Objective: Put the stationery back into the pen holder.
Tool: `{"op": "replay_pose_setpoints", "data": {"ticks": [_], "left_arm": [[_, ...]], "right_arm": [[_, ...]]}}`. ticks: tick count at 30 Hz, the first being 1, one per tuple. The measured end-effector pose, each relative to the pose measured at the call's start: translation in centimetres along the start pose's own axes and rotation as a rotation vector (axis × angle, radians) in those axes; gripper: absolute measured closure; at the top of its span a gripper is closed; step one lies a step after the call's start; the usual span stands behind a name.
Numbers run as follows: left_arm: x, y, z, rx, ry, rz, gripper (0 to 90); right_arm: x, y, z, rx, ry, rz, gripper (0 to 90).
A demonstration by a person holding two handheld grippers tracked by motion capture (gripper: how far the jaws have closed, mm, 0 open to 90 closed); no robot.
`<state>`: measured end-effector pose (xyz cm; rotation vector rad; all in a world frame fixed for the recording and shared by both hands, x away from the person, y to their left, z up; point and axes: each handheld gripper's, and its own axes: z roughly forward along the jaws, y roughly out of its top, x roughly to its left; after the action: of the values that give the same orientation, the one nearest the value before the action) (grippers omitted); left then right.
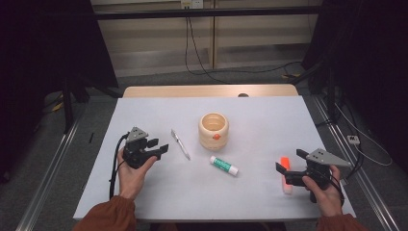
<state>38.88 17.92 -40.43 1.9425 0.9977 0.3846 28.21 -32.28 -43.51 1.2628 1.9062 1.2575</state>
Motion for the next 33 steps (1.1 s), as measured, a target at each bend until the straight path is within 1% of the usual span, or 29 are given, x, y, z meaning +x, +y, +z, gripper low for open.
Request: {"op": "replay_pose_setpoints", "data": {"ticks": [1, 2, 3, 4, 6, 7, 8, 11, 13, 14, 18, 19, 20, 21, 22, 23, 26, 27, 28, 29, 30, 31, 32, 33], "left_arm": [[0.1, 0.2, 0.4, 0.009, 0.007, 0.000, 58.5], [0.4, 0.3, 0.8, 0.015, 0.005, 0.000, 60.7], [0.6, 0.4, 1.1, 0.018, 0.002, -0.008, 67.3], [0.9, 0.4, 1.6, 0.025, -0.002, -0.020, 71.2], [1.4, 0.6, 2.3, 0.047, -0.001, -0.012, 79.1], [1.6, 0.6, 2.6, 0.058, 0.005, -0.012, 79.6], [1.9, 0.7, 2.9, 0.065, -0.007, -0.014, 81.7], [2.3, 0.8, 3.5, 0.089, -0.005, -0.027, 90.0], [2.6, 1.0, 3.9, 0.101, -0.005, -0.024, 90.0], [2.6, 1.0, 4.1, 0.104, 0.006, -0.023, 90.0], [3.0, 1.2, 5.2, 0.133, 0.019, -0.031, 90.0], [3.1, 1.2, 5.5, 0.142, 0.027, -0.030, 90.0], [3.1, 1.2, 5.8, 0.132, 0.051, -0.035, 90.0], [3.3, 1.2, 6.0, 0.144, 0.038, -0.038, 90.0], [3.5, 1.3, 6.1, 0.149, 0.040, -0.036, 90.0], [3.6, 1.4, 6.3, 0.150, 0.042, -0.044, 90.0], [4.0, 1.4, 7.2, 0.166, 0.066, -0.060, 90.0], [4.1, 1.3, 7.5, 0.176, 0.081, -0.054, 90.0], [4.2, 1.1, 7.8, 0.179, 0.089, -0.057, 90.0], [4.3, 1.1, 8.0, 0.183, 0.089, -0.060, 90.0], [4.3, 1.0, 8.0, 0.191, 0.100, -0.060, 90.0], [4.4, 1.0, 8.1, 0.195, 0.097, -0.067, 90.0], [4.4, 1.0, 8.1, 0.187, 0.108, -0.070, 90.0], [4.5, 1.0, 8.1, 0.184, 0.090, -0.083, 90.0]], "right_arm": [[0.0, 0.0, 0.0, 0.002, 0.002, -0.001, 4.3], [0.0, 0.0, 0.1, 0.000, 0.003, -0.003, 4.3], [0.1, 0.0, 0.1, 0.000, 0.005, -0.003, 4.3], [0.1, 0.0, 0.1, 0.000, 0.003, -0.005, 4.3], [0.1, 0.0, 0.1, 0.000, 0.004, -0.004, 4.3], [0.1, 0.0, 0.1, 0.000, 0.006, -0.004, 4.3], [0.0, 0.0, 0.1, 0.000, 0.006, -0.005, 4.3], [0.0, 0.0, 0.2, 0.010, 0.006, -0.006, 4.3], [0.0, 0.0, 0.3, 0.010, 0.006, -0.006, 4.3], [0.0, 0.0, 0.3, 0.010, 0.005, -0.006, 4.3], [0.0, 0.0, 0.3, 0.010, 0.007, -0.008, 4.3], [0.1, 0.0, 0.3, 0.010, 0.008, -0.009, 4.3], [0.1, 0.0, 0.3, 0.011, 0.009, -0.008, 4.3], [0.1, 0.0, 0.3, 0.014, 0.009, -0.007, 4.3], [0.0, 0.0, 0.3, 0.017, 0.011, -0.009, 4.3], [0.0, 0.0, 0.3, 0.017, 0.012, -0.009, 4.3], [0.0, 0.0, 0.4, 0.017, 0.011, -0.009, 4.3], [0.1, 0.0, 0.4, 0.017, 0.012, -0.010, 4.3], [0.1, 0.0, 0.3, 0.015, 0.013, -0.012, 4.3], [0.1, 0.0, 0.3, 0.012, 0.012, -0.011, 4.3], [0.1, 0.0, 0.3, 0.009, 0.011, -0.010, 4.3], [0.1, 0.1, 0.3, 0.008, 0.010, -0.009, 4.3], [0.1, 0.0, 0.3, 0.009, 0.010, -0.010, 4.3], [0.0, 0.0, 0.3, 0.009, 0.011, -0.012, 4.3]]}}
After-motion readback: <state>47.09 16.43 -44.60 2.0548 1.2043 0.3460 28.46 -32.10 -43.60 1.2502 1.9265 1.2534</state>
